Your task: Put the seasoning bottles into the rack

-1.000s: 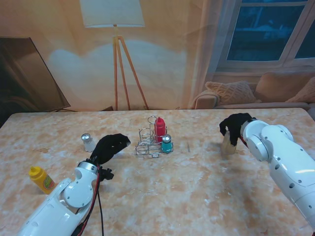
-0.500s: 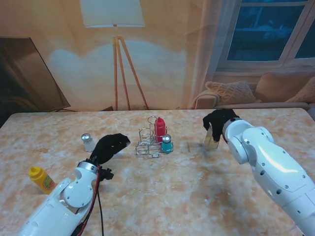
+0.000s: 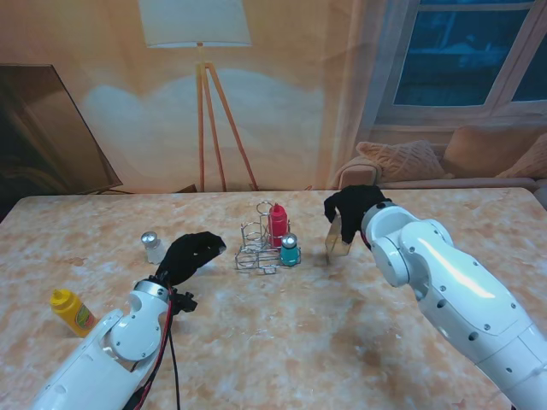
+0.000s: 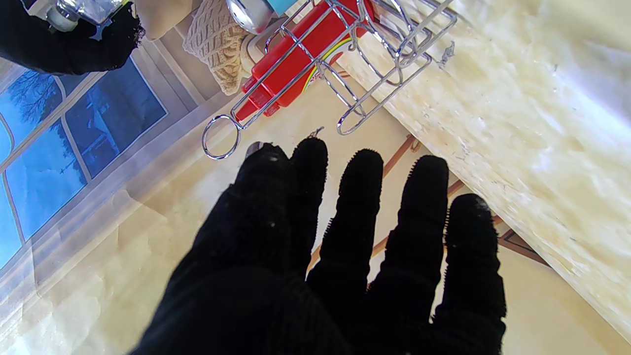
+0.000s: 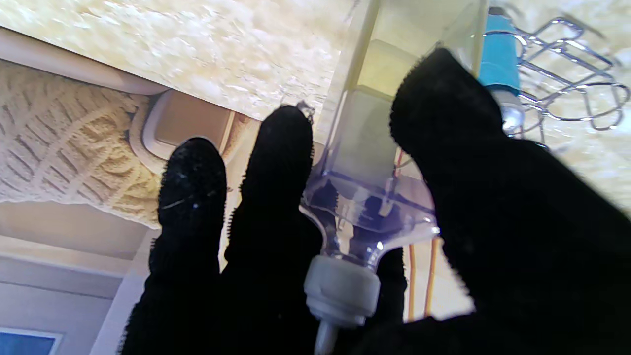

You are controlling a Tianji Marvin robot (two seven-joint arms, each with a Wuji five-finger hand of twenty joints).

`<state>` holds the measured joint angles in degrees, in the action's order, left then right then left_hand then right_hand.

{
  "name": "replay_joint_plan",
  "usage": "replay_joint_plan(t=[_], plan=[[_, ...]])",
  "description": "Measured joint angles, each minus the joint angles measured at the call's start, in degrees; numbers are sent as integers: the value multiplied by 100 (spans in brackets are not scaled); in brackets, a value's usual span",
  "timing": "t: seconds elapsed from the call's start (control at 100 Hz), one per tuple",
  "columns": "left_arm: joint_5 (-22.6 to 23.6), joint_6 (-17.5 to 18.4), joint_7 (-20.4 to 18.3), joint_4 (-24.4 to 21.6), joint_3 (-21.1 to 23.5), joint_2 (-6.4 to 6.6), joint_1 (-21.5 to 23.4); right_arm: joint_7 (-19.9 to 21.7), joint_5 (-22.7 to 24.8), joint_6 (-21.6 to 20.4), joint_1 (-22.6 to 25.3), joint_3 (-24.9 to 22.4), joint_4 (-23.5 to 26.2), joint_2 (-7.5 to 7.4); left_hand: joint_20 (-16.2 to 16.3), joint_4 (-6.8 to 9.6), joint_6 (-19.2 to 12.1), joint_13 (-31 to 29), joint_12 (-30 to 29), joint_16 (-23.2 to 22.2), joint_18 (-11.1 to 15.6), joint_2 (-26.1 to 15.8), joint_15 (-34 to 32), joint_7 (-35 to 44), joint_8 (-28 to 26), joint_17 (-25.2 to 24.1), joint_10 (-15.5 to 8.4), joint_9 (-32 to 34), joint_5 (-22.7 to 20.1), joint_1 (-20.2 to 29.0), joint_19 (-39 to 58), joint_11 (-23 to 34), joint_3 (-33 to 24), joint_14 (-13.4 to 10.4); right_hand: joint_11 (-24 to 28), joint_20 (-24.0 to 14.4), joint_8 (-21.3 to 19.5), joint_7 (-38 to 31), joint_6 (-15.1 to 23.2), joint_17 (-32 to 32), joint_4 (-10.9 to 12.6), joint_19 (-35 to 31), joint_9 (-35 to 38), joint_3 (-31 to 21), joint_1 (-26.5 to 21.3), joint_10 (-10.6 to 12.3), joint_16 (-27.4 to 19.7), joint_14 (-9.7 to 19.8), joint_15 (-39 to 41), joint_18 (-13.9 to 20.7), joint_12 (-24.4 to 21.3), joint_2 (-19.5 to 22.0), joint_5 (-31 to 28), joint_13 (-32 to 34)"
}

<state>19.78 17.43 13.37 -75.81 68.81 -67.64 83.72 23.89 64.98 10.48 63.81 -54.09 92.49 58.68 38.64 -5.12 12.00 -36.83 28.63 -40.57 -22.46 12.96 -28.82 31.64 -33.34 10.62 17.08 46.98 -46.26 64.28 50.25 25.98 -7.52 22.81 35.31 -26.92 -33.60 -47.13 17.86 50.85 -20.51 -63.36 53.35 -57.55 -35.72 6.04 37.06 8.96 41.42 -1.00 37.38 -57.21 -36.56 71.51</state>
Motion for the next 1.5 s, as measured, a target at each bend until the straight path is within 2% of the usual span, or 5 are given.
replay_joint_plan(t=[0.22,0.58,1.0,1.34,1.5], plan=[[-1,0,0,-1,1,0,2,132,-260,149,-272,378,57,6,0,0,0,0,0,0,-1,0,0,0,0,0,0,0,0,0,0,0,0,0,100,-73,-14,0,-38,-6,0,-11,1,0,-1,-32,0,-17,171,-40,0,-67,-54,0],[-7,13,-1,-2,7,0,3,120,-574,370,-570,847,130,64,0,0,0,0,0,0,-1,0,0,0,0,0,0,0,0,0,0,0,0,0,197,-129,-69,0,-62,-6,0,-65,1,0,-1,-76,0,-28,348,-82,0,-101,-68,0],[-4,42,3,3,34,0,6,-94,-814,242,-658,1071,122,126,0,0,0,0,0,0,-2,1,0,0,0,11,0,0,0,0,0,0,0,0,266,-268,-71,0,-128,-5,0,-168,1,0,4,-145,0,-33,516,-83,0,-102,-79,6],[-10,43,2,4,34,0,4,-338,-1160,435,-881,1519,-10,194,0,0,0,0,0,0,-3,3,0,0,0,12,0,0,0,-1,0,0,0,0,310,-269,-17,0,-206,-57,0,-198,15,0,8,-194,0,-54,595,-93,0,-102,-124,35],[-6,65,3,4,53,0,8,-529,-1257,201,-959,1617,-150,244,0,0,0,0,0,0,-3,3,0,0,0,12,0,0,0,-2,0,0,-54,0,310,-269,-17,0,-207,-96,0,-198,16,1,8,-196,0,-55,606,-94,0,-102,-124,35]])
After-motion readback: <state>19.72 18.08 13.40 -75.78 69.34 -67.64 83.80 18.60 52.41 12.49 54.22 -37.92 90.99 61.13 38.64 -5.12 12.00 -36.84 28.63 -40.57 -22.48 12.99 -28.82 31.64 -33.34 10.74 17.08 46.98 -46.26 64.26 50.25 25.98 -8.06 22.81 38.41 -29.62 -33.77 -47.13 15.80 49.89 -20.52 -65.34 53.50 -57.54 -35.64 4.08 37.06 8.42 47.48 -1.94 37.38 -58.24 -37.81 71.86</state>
